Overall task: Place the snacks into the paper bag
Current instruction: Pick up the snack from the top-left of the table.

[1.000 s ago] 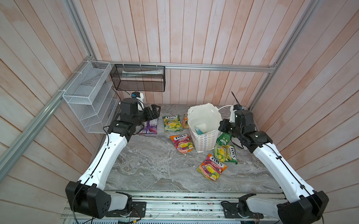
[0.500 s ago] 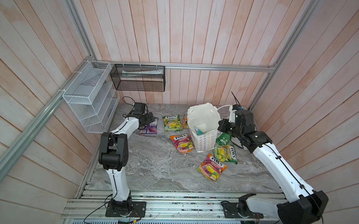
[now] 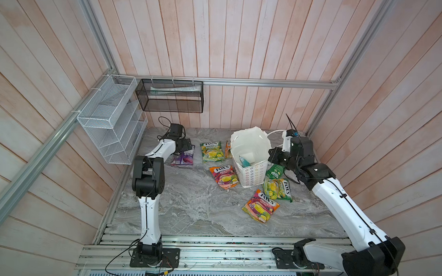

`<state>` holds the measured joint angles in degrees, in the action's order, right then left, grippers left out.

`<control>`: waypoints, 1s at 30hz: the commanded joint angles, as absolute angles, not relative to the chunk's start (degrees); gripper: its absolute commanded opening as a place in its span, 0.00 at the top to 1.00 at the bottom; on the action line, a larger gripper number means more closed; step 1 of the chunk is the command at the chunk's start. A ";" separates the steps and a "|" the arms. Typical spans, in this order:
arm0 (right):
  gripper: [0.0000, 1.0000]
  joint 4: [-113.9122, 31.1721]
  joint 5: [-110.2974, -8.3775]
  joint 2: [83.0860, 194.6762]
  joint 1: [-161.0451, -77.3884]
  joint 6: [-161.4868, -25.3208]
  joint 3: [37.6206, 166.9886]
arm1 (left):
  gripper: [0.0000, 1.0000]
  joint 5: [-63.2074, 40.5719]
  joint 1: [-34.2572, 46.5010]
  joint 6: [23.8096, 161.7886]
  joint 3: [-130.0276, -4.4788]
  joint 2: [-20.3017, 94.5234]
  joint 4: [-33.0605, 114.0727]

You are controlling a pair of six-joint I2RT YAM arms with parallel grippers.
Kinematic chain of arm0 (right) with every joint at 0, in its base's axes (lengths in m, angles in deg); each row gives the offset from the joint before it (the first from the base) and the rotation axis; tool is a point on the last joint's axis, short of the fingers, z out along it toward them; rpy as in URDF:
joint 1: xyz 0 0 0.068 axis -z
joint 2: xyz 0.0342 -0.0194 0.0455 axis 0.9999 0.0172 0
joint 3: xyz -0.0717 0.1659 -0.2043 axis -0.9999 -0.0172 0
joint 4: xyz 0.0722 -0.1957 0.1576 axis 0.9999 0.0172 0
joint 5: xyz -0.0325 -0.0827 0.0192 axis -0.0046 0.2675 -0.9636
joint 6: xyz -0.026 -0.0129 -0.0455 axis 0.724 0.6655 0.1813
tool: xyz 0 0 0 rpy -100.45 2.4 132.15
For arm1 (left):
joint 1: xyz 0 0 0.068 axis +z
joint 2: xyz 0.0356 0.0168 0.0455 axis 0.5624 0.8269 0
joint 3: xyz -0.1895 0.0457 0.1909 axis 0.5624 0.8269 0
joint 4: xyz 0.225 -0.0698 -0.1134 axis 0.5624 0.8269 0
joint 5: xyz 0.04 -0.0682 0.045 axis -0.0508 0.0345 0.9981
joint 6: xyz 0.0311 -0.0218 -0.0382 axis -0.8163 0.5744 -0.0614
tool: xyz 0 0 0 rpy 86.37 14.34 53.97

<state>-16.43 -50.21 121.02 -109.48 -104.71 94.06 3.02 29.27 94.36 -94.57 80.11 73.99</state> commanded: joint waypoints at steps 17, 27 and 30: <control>1.00 -16.61 -51.12 118.22 -109.19 -104.72 91.97 | 0.18 6.10 28.15 95.21 -97.07 85.23 80.84; 1.00 -15.96 -51.60 117.55 -109.18 -104.59 91.56 | 0.53 5.27 27.86 96.61 -92.92 82.08 79.59; 1.00 -15.55 -51.79 117.56 -109.21 -104.43 91.74 | 0.61 4.63 27.37 97.18 -91.93 79.21 79.40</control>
<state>-16.56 -50.93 118.57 -109.44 -104.71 92.16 5.80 28.07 96.42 -94.00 81.64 77.11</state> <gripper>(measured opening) 0.041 0.408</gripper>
